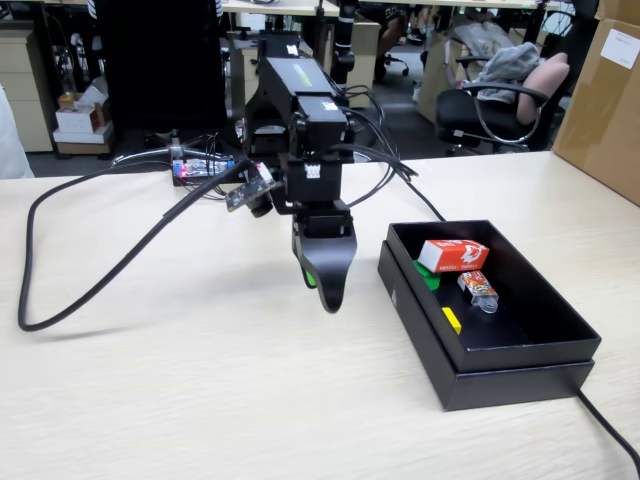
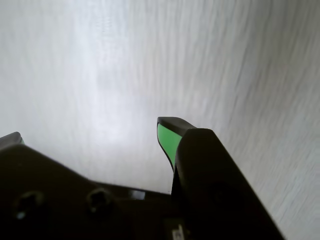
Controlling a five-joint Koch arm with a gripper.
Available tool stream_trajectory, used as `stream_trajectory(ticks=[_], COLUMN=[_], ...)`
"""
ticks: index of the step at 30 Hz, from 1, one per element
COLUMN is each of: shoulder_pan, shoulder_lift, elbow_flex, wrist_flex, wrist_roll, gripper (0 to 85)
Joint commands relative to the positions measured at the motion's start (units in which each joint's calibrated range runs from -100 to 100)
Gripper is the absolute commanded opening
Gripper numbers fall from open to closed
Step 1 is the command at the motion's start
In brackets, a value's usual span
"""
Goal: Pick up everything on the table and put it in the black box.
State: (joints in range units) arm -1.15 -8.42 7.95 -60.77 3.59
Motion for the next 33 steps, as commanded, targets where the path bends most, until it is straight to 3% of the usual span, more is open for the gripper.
stream_trajectory(ticks=[1, 20, 33], shoulder_pan=[0.0, 0.2, 0.2], shoulder_lift=[-11.8, -63.3, -83.3], elbow_flex=[-4.9, -50.2, -73.2], wrist_flex=[6.1, 11.8, 21.6], wrist_roll=[-0.3, -2.0, -3.7], gripper=[50.0, 50.9, 51.6])
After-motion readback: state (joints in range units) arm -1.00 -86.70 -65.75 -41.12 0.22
